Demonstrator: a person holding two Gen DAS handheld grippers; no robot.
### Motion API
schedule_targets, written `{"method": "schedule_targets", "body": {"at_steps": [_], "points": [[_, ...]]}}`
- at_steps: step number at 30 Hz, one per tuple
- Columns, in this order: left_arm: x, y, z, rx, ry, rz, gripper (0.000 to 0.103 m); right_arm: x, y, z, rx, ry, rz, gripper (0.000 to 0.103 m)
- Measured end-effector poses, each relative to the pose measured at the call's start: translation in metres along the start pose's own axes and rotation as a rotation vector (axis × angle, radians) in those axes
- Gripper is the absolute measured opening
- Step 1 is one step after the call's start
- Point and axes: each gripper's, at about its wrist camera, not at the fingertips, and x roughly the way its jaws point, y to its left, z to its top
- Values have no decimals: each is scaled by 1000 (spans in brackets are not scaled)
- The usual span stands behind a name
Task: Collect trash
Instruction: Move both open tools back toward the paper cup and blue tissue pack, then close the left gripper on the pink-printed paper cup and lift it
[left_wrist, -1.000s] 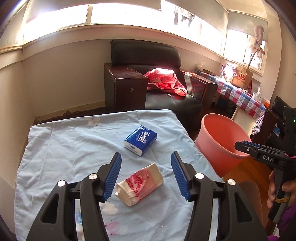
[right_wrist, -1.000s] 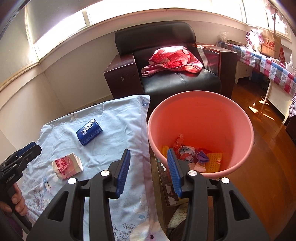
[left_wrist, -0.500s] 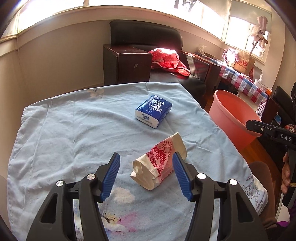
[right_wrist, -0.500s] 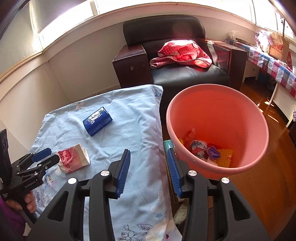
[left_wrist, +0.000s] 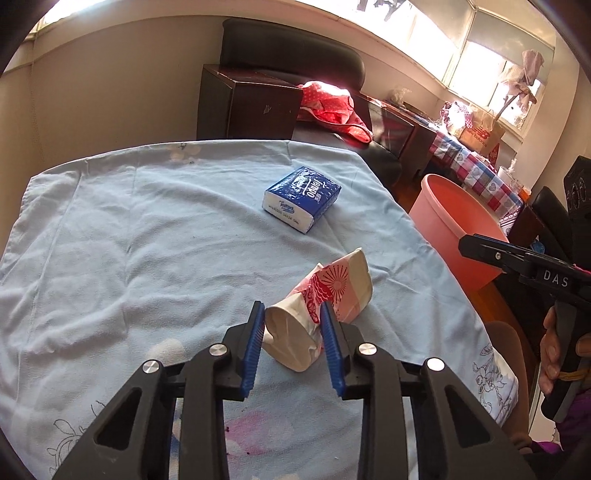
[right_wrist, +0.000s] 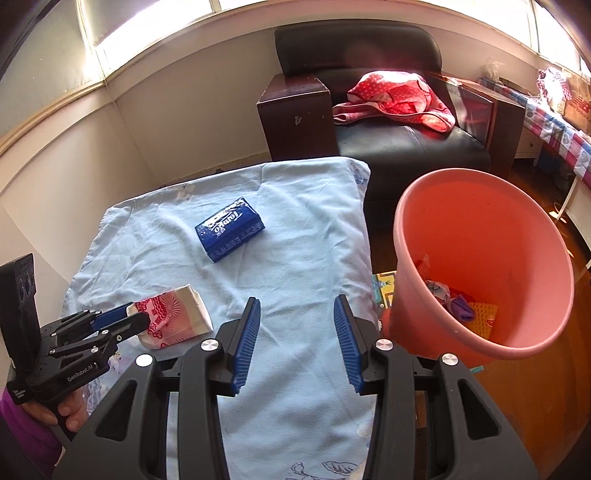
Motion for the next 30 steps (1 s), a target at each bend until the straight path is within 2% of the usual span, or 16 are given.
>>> {"method": "schedule_targets", "body": {"at_steps": [8,13,18,21,25,30], "points": [[-30,22,-5,-91,-78,51,29,28,42,23,-31,35,108,42],[-40,37,-11,-129,-87,68,29,52,65,43,-23,25,135,42],[-45,49,-14,-173,-90,61,29,82,63,77,-22,25,153,42],[-45,53,-15,-187,-92,55,29,108,50,95,46,77,183,42],[-45,57,-15,-202,-94,46,29,131,40,92,137,156,210,42],[-45,58,-15,-207,-92,41,29,118,53,72,83,172,247,42]]}}
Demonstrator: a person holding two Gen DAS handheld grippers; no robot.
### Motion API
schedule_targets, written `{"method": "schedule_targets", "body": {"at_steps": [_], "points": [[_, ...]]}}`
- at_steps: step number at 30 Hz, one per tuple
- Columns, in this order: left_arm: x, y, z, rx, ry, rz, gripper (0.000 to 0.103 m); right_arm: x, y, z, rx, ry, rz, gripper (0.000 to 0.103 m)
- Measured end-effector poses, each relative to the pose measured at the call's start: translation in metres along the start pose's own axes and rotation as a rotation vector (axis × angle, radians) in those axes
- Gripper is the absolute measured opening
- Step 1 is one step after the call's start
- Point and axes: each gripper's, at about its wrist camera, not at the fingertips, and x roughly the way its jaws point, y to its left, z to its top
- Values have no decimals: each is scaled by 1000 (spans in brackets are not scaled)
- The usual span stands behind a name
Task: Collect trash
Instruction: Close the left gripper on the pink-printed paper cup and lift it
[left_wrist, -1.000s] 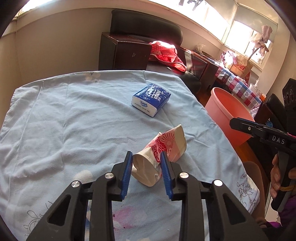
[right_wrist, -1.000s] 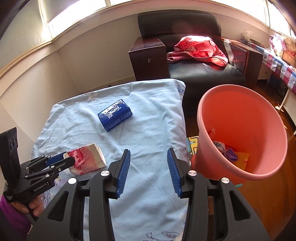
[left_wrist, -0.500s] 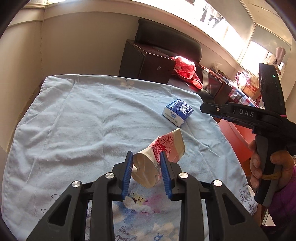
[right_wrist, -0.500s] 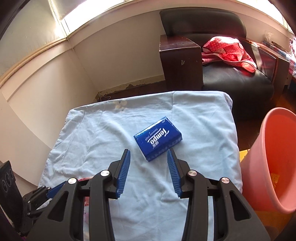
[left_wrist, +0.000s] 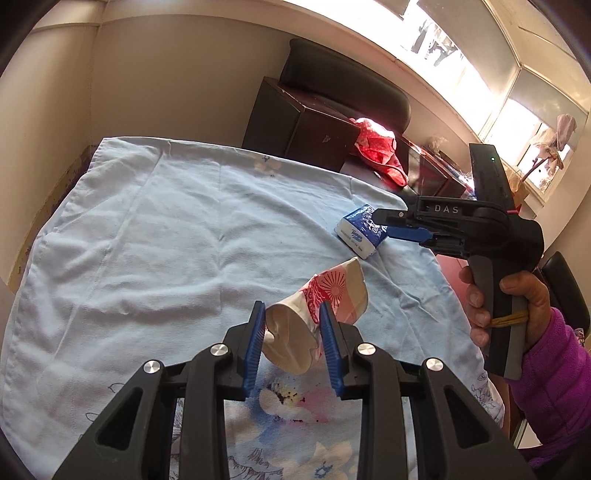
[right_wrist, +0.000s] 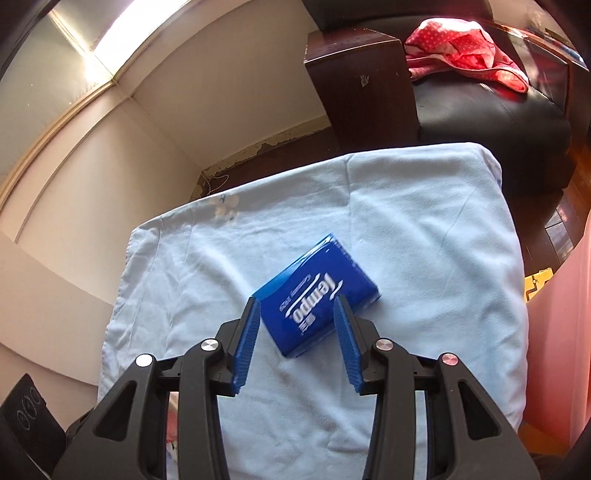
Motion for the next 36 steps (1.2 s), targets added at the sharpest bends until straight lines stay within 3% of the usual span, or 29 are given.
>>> {"method": "schedule_targets", "body": {"at_steps": [3,5,7,10,15,20,29,32,36], "points": [[0,0,0,-3,-1,2,29,-2,13,-16,-43,33,34,42],[-3,1,0,-9,-6,2,29,-12,19,-20,-95,-12,3,42],[-5,2,-1,-9,-10,9,29,-22,15,-11,-107,-71,-25,42],[-6,3,-3,-12,-8,38,29,-24,-3,9,-48,-90,-42,42],[-3,4,-4,-29,-10,84,29,0,-29,26,-1,-51,-71,42],[1,2,-4,-24,-9,113,29,16,-33,18,56,9,9,42],[3,3,-5,-25,-7,125,29,12,14,-27,-92,118,108,42],[4,6,-5,-31,-4,131,29,5,29,-35,-185,114,81,42],[5,8,-5,-34,-3,131,29,-9,37,-29,-294,33,-13,42]]}}
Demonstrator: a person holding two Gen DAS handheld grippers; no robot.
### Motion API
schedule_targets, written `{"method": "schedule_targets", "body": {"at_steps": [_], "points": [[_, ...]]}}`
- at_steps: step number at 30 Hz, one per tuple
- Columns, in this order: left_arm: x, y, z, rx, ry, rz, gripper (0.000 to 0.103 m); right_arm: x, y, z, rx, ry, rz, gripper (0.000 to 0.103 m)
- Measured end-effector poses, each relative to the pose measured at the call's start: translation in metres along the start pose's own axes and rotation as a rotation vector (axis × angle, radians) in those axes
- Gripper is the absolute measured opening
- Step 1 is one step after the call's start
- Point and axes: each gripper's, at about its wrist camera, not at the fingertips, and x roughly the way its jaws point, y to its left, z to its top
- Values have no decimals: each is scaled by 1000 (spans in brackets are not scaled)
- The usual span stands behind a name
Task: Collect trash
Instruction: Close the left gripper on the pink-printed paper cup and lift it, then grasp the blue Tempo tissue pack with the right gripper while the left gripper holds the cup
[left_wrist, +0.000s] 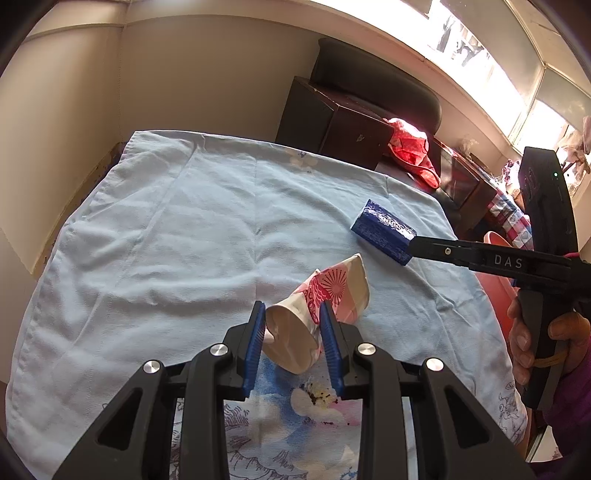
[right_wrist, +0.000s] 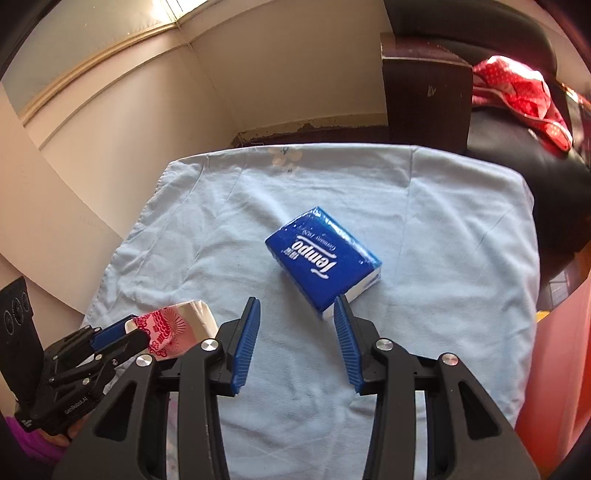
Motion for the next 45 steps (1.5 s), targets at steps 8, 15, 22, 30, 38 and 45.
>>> {"method": "schedule_targets", "body": {"at_steps": [8,15,22,30,38,45], "points": [[3,0,0,3,3,3,29,15,-6,15,-70,12,-71,42],[3,-1,-1,11,-1,10,29,28,-9,30,-116,16,-72,43],[3,-1,0,12,-1,10,29,36,-16,39,-108,34,-36,50],[3,-1,0,11,-1,8,30,45,-21,43,-51,84,60,57],[3,-2,0,8,0,10,30,47,1,27,-128,78,-3,57],[1,-3,1,8,3,14,30,45,12,14,-160,34,-90,57]]}}
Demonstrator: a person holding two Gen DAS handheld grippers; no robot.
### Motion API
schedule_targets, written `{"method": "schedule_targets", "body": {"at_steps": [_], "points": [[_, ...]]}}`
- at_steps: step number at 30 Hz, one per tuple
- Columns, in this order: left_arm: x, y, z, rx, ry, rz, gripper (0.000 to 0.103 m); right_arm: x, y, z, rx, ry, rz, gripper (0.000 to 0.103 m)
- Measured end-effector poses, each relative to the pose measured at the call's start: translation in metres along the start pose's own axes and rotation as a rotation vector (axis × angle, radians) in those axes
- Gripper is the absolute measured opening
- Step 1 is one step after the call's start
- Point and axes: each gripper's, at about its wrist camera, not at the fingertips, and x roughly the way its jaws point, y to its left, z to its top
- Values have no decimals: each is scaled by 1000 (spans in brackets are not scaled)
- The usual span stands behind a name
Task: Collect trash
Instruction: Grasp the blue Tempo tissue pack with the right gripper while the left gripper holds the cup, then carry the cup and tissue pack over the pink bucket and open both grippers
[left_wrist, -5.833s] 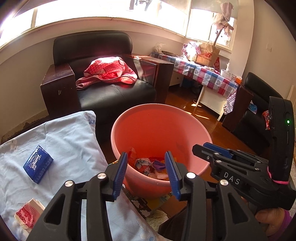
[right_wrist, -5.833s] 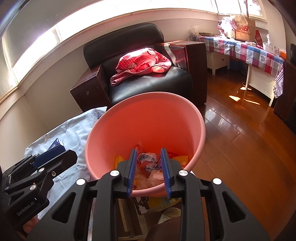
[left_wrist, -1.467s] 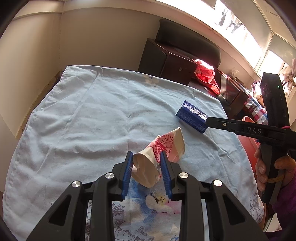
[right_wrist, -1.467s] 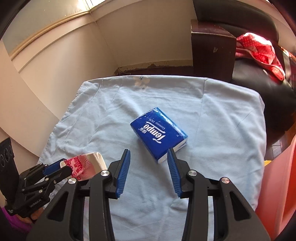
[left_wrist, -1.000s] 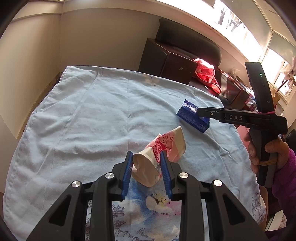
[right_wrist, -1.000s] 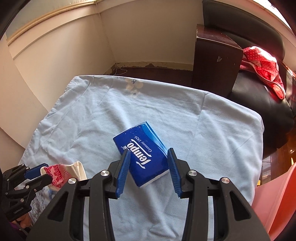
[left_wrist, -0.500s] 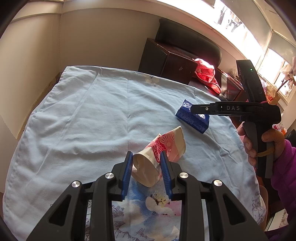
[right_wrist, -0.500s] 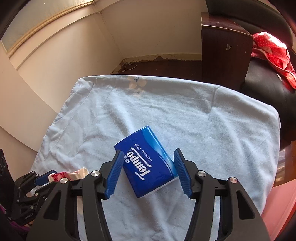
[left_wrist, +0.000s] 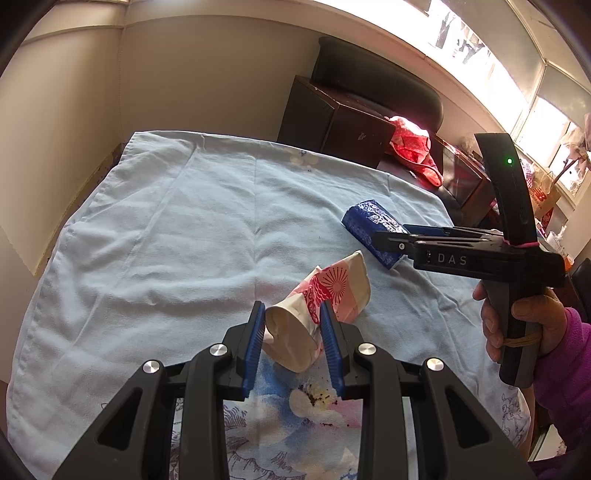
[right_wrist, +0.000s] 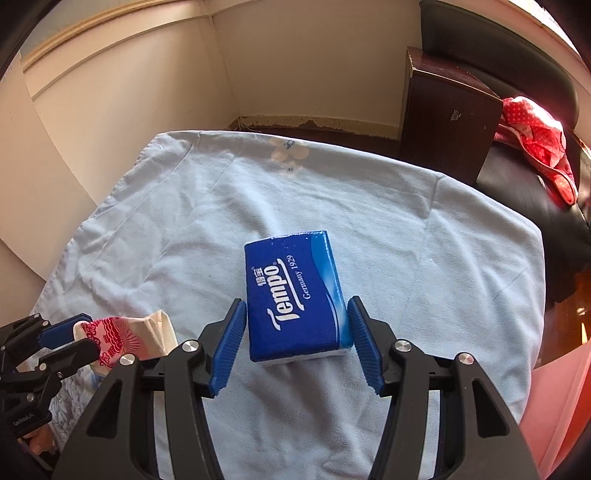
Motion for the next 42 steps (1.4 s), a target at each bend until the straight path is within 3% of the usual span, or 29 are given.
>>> {"method": "schedule_targets", "body": {"at_steps": [10,31,42], "points": [[-9,-6,3,4,-26,1,29,-24,4,-31,46,-40,-20,55],[-23,-63,13,117,-87,-19,26,-102,-22,-109,220,-139,-31,54],[-22,-119,27,225,-114,-36,26,-137,-45,-121,253,-230,-69,54]]}}
